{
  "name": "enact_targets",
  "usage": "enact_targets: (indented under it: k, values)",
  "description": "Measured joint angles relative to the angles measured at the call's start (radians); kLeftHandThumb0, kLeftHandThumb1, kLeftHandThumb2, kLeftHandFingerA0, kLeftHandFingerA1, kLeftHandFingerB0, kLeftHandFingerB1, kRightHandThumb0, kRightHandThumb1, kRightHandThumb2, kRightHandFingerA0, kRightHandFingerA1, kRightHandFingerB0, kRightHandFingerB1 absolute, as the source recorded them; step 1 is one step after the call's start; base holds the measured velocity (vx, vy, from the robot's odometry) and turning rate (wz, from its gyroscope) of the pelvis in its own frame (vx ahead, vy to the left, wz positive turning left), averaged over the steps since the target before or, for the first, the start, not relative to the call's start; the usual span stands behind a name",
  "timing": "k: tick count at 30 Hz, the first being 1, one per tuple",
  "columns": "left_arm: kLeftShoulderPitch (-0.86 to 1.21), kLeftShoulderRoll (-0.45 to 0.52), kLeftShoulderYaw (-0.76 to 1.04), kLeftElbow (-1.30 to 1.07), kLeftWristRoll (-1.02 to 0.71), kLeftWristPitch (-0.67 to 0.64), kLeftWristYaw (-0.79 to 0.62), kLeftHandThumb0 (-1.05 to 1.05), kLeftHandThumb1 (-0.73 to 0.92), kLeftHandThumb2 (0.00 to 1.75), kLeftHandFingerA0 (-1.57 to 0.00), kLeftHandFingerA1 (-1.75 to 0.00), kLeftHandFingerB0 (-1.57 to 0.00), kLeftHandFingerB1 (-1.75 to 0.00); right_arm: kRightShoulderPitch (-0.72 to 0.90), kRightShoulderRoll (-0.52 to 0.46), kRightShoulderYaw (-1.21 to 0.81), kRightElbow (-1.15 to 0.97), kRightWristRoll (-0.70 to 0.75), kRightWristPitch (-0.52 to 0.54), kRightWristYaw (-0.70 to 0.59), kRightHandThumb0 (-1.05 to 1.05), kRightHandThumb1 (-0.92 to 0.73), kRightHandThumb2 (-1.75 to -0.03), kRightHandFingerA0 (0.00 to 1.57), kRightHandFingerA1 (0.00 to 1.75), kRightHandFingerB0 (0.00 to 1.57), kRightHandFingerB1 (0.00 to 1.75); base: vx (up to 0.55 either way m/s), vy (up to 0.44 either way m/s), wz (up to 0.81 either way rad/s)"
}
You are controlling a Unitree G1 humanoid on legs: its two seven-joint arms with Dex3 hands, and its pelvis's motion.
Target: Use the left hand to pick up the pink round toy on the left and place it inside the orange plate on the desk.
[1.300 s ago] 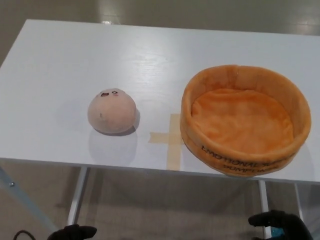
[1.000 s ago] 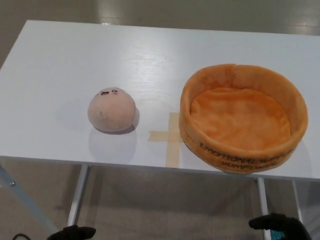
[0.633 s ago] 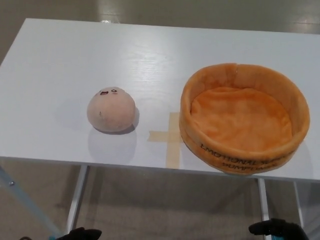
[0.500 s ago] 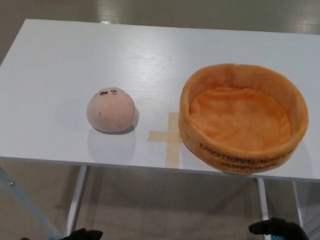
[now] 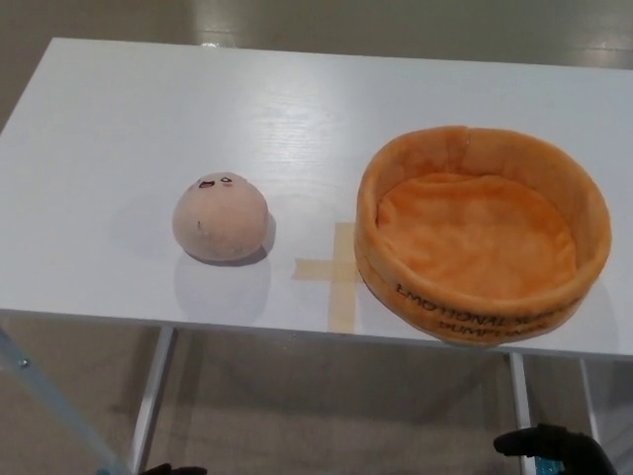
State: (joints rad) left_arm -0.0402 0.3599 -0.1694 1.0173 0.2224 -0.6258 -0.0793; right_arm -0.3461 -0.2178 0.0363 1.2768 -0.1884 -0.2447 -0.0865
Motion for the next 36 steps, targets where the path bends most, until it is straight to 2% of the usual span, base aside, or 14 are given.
enact_targets:
  k: [5,6,7,8,9,10,12,13,15,16,23,24,33,36]
  values:
    - [0.071,0.051,-0.026,-0.2,-0.012,-0.013,-0.082,-0.5,0.58,0.59,-0.3,-0.31,-0.24,-0.3,-0.005,0.0,-0.001,0.0,0.0,0.0,0.0,-0.07,-0.55,-0.58,0.59,0.87,0.58,0.77,0.0,0.0,0.0]
    - [0.077,0.055,-0.028,-0.216,-0.014,-0.014,-0.087,-0.59,0.47,0.74,-0.26,-0.4,-0.19,-0.39,-0.005,0.0,-0.001,0.0,0.0,0.0,0.0,-0.06,-0.54,-0.58,0.58,0.87,0.59,0.78,0.0,0.0,0.0]
    - [0.102,0.071,-0.037,-0.288,-0.024,-0.015,-0.113,-0.59,0.47,0.74,-0.26,-0.4,-0.19,-0.39,-0.006,0.0,-0.002,0.0,0.001,0.0,0.0,-0.06,-0.54,-0.58,0.58,0.87,0.59,0.78,0.0,0.0,0.0]
    - [0.117,0.08,-0.043,-0.334,-0.031,-0.015,-0.128,-0.53,0.56,0.57,-0.33,-0.31,-0.24,-0.3,-0.006,0.0,-0.003,0.0,0.001,0.0,0.0,-0.07,-0.54,-0.59,0.6,0.87,0.6,0.78,0.0,0.0,0.0]
    - [0.121,0.083,-0.044,-0.348,-0.034,-0.015,-0.131,-0.53,0.56,0.57,-0.33,-0.31,-0.24,-0.3,-0.006,0.0,-0.003,0.0,0.001,0.0,0.0,-0.07,-0.54,-0.59,0.6,0.87,0.6,0.78,0.0,0.0,0.0]
    - [0.136,0.094,-0.049,-0.397,-0.041,-0.014,-0.142,-0.58,0.47,0.73,-0.25,-0.41,-0.18,-0.38,-0.007,0.0,-0.003,0.0,0.001,0.0,0.0,-0.06,-0.52,-0.59,0.61,0.88,0.61,0.8,0.0,0.0,0.0]
    - [0.162,0.115,-0.056,-0.502,-0.055,-0.009,-0.164,-0.58,0.47,0.73,-0.25,-0.41,-0.18,-0.38,-0.007,0.0,-0.003,0.0,0.001,0.0,0.0,-0.06,-0.52,-0.59,0.61,0.88,0.61,0.8,0.0,0.0,0.0]
    - [0.17,0.126,-0.059,-0.542,-0.062,-0.008,-0.174,-0.53,0.56,0.58,-0.33,-0.32,-0.25,-0.29,-0.008,0.0,-0.003,0.0,0.001,0.0,0.0,-0.08,-0.54,-0.58,0.6,0.87,0.6,0.78,0.0,0.0,0.0]
    - [0.184,0.147,-0.066,-0.618,-0.08,-0.005,-0.193,-0.54,0.55,0.57,-0.31,-0.32,-0.28,-0.3,-0.008,0.0,-0.003,0.0,0.001,0.0,0.0,-0.05,-0.53,-0.6,0.64,0.92,0.61,0.8,0.0,0.0,0.0]
    - [0.192,0.161,-0.071,-0.665,-0.09,-0.002,-0.206,-0.53,0.55,0.57,-0.28,-0.33,-0.27,-0.3,-0.009,0.0,-0.003,0.0,0.001,0.0,0.0,-0.06,-0.54,-0.59,0.57,0.86,0.59,0.78,0.0,0.0,0.0]
    - [0.218,0.256,-0.093,-0.935,-0.174,0.018,-0.28,-0.49,0.5,0.56,-0.28,-0.32,-0.29,-0.3,-0.013,0.0,-0.004,0.0,0.001,0.0,0.0,-0.07,-0.55,-0.57,0.58,0.87,0.6,0.78,0.0,0.0,0.0]
    - [0.221,0.267,-0.093,-0.965,-0.186,0.021,-0.287,-0.25,0.33,0.9,-0.12,-0.53,-0.12,-0.51,-0.013,0.0,-0.004,0.0,0.001,0.0,0.0,-0.08,-0.55,-0.58,0.57,0.86,0.59,0.78,0.0,0.0,0.0]
    - [0.223,0.349,-0.055,-1.236,-0.322,0.046,-0.336,-0.26,0.34,0.89,-0.09,-0.51,-0.09,-0.5,-0.016,0.0,-0.004,0.0,0.001,0.0,0.0,-0.08,-0.57,-0.56,0.55,0.83,0.58,0.76,0.0,0.0,0.0]
    - [0.192,0.358,-0.02,-1.299,-0.371,0.06,-0.343,-0.29,0.35,0.89,-0.01,-0.51,0.0,-0.47,-0.016,0.0,-0.004,0.0,0.001,0.0,0.0,-0.08,-0.56,-0.56,0.59,0.86,0.59,0.77,0.0,0.0,0.0]
